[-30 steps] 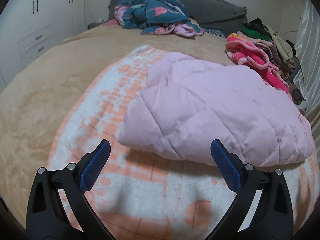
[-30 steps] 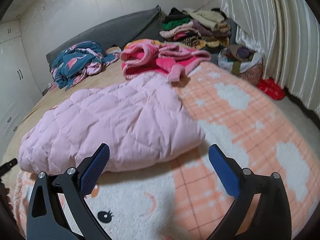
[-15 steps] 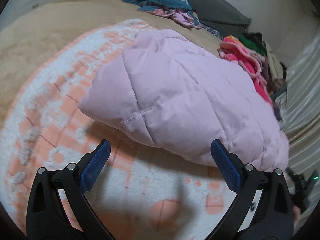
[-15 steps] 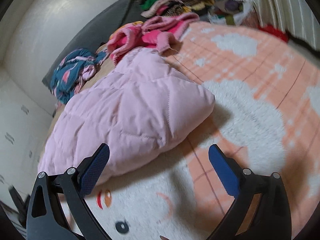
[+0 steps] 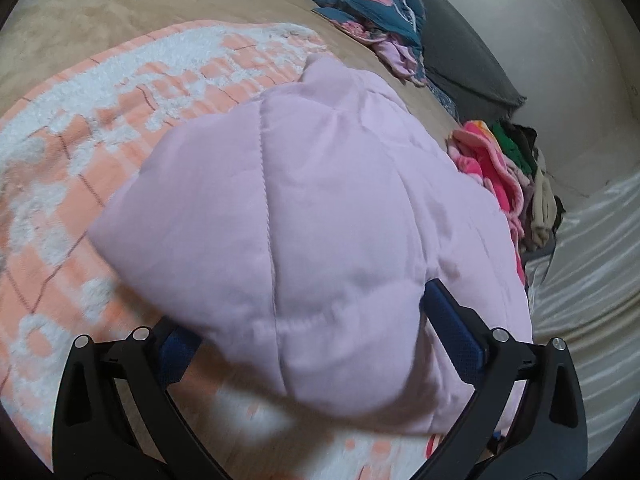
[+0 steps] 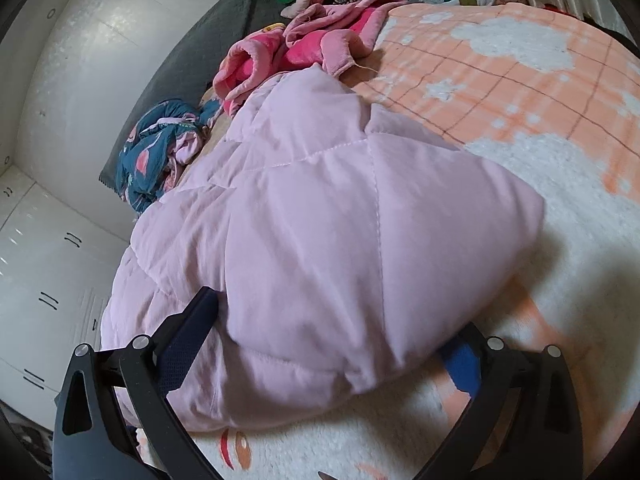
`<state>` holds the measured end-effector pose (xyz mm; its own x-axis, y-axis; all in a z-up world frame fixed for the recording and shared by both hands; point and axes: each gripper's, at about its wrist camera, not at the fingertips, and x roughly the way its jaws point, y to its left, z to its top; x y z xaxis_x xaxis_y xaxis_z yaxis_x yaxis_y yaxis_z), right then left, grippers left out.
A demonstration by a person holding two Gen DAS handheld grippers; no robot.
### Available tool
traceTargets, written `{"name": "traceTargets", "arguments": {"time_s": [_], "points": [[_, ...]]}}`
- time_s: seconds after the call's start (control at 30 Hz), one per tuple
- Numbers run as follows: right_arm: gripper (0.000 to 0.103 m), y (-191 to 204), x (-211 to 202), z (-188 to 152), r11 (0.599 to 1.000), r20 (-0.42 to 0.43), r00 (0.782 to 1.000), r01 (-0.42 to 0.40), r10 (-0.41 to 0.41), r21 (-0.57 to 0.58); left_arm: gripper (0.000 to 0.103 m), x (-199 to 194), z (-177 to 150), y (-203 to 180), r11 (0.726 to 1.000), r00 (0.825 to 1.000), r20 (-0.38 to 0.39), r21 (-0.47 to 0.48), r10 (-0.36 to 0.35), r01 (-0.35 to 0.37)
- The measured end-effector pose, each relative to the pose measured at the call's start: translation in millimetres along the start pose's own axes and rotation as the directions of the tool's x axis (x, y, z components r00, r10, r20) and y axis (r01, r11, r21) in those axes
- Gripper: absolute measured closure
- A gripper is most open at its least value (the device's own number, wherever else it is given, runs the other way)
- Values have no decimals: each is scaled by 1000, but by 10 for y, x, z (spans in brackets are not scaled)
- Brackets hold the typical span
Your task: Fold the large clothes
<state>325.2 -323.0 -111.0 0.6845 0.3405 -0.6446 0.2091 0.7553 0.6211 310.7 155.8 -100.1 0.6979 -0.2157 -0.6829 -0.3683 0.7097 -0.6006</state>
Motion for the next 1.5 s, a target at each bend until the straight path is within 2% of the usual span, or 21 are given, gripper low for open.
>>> {"name": "traceTargets", "arguments": {"time_s": [0.2, 0.3, 0.4, 0.43, 0.47, 0.57, 0.77, 0.9, 1.0, 1.17, 1.33, 1.5], "points": [[4, 39, 85, 33, 1000, 11, 1000, 4, -4, -29, 8, 176, 100, 57, 998, 1000, 1, -51, -24, 24], [6, 56, 101, 19, 999, 14, 1000, 10, -9, -47, 8, 210, 118, 51, 999, 999, 6, -26, -32, 33], [21, 70, 109, 7, 998, 13, 1000, 4, -3, -67, 9, 203, 120, 22, 1000, 1000, 12, -1, -26, 26], [30, 84, 118, 12, 998, 10, 1000, -1, 1, -69, 9, 198, 125, 7, 1000, 1000, 15, 13, -21, 21], [39, 106, 117, 6, 997, 6, 1000, -9, 9, -75, 12, 194, 135, -13, 1000, 1000, 19, 24, -16, 15], [52, 245, 106, 8, 990, 12, 1000, 12, -10, -141, 23, 136, 133, -110, 997, 999, 42, 78, 5, -8], [66, 511, 27, -37, 965, 57, 996, 78, -65, -252, 48, 1, 158, -262, 983, 998, 69, 180, 6, -18], [70, 714, -51, -76, 936, 93, 992, 113, -86, -333, 61, -111, 176, -342, 972, 996, 91, 232, -5, -16], [72, 886, -126, -84, 910, 120, 989, 125, -84, -396, 66, -238, 201, -415, 965, 993, 115, 261, -12, -18], [74, 1223, -344, -215, 832, 187, 979, 173, -85, -528, 68, -474, 195, -513, 952, 991, 135, 304, -9, -33], [74, 1340, -618, -471, 773, 232, 970, 200, -70, -601, 68, -747, 72, -519, 928, 989, 147, 367, 5, -59], [74, 1297, -852, -699, 756, 235, 970, 198, -60, -624, 68, -1020, -140, -460, 909, 986, 164, 406, 22, -88]]}}
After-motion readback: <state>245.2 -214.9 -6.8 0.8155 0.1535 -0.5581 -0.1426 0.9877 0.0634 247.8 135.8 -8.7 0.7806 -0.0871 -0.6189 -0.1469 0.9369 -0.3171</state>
